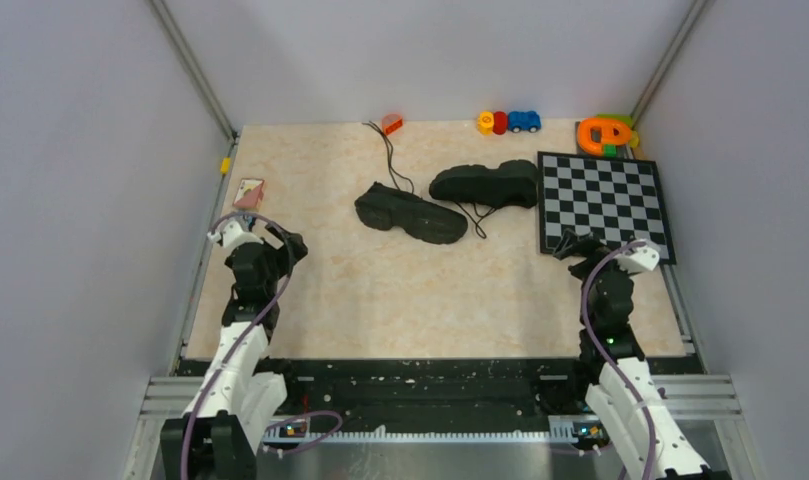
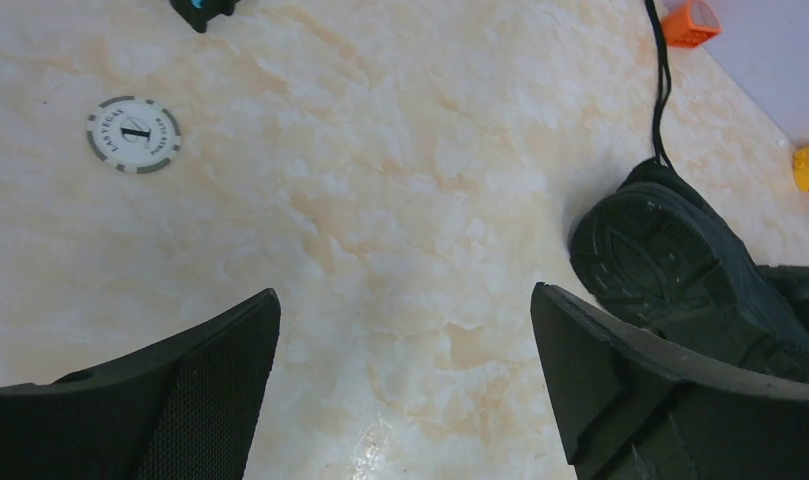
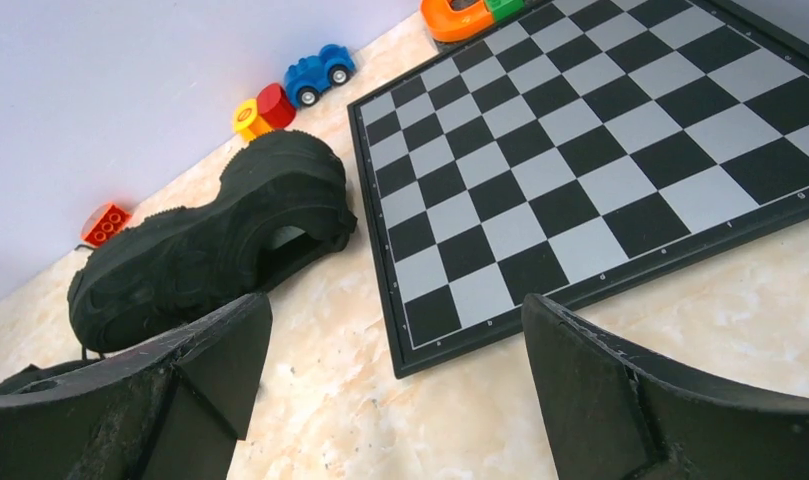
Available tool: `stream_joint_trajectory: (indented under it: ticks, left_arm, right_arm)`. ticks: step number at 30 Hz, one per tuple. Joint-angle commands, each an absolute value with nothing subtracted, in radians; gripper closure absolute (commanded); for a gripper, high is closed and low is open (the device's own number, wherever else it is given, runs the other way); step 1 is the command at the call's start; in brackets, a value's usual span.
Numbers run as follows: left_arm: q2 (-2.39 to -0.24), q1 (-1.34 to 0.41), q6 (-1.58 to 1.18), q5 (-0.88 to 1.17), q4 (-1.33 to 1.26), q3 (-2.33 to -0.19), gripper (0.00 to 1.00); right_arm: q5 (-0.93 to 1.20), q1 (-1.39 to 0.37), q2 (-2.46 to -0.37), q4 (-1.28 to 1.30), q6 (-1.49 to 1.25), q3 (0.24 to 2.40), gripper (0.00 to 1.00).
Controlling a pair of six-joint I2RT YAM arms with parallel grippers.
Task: Tie the shoes
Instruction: Adjust the shoe at the center of the board.
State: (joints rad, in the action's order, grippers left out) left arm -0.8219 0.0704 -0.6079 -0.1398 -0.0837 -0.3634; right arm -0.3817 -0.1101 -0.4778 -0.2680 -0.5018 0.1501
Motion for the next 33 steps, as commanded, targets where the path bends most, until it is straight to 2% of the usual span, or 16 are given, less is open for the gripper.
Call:
stream_joint_trajectory:
  ticks: [1,5,7,10,13,15,20,22,24,27,28,33]
  left_arm:
    - [-0.778,0.071,-0.565,-0.007,-0.164,-0.349,0.01]
    - [-0.762,0.071,-0.522,0.065,-0.177,-0.345,0.01]
    - [-0.777,0.070,-0.518,0.078,-0.180,-0.347,0.01]
    - [-0.815,0.069,-0.517,0.124,-0.198,-0.354,0.01]
    - [-0.842,0.070,-0.533,0.178,-0.223,-0.359,0.01]
    - [-0.852,0.070,-0.540,0.193,-0.218,-0.365,0.01]
    - [-0.823,0.068,-0.554,0.219,-0.227,-0.361,0.03]
    - [-0.800,0.069,-0.558,0.216,-0.230,-0.351,0.03]
    - [-0.780,0.069,-0.560,0.219,-0.238,-0.341,0.03]
    - [-0.766,0.069,-0.569,0.226,-0.250,-0.333,0.04]
    - [-0.765,0.069,-0.574,0.230,-0.256,-0.329,0.04]
    - [-0.767,0.069,-0.581,0.221,-0.259,-0.325,0.04]
  right_arm:
    - [-0.372,-0.107,-0.506,-0.291,-0.512,0.160,0.02]
    - [-0.323,-0.109,-0.546,-0.306,-0.493,0.181,0.02]
    - [-0.181,-0.109,-0.572,-0.368,-0.444,0.187,0.04]
    - [0.051,-0.111,-0.673,-0.465,-0.446,0.233,0.11]
    - [0.162,-0.147,-0.839,-0.428,-0.461,0.369,0.18]
    - [0.201,-0.206,-0.952,-0.405,-0.439,0.462,0.22]
    - [0.146,-0.386,-1.224,-0.374,-0.361,0.669,0.24]
    - [0.171,-0.407,-1.326,-0.371,-0.359,0.750,0.36]
    - [0.204,-0.428,-1.431,-0.351,-0.347,0.840,0.57]
    - [0.141,-0.478,-1.569,-0.256,-0.318,1.009,0.93]
    - [0.114,-0.497,-1.614,-0.225,-0.304,1.056,0.99]
    - [0.085,-0.548,-1.807,-0.121,-0.273,1.262,1.00]
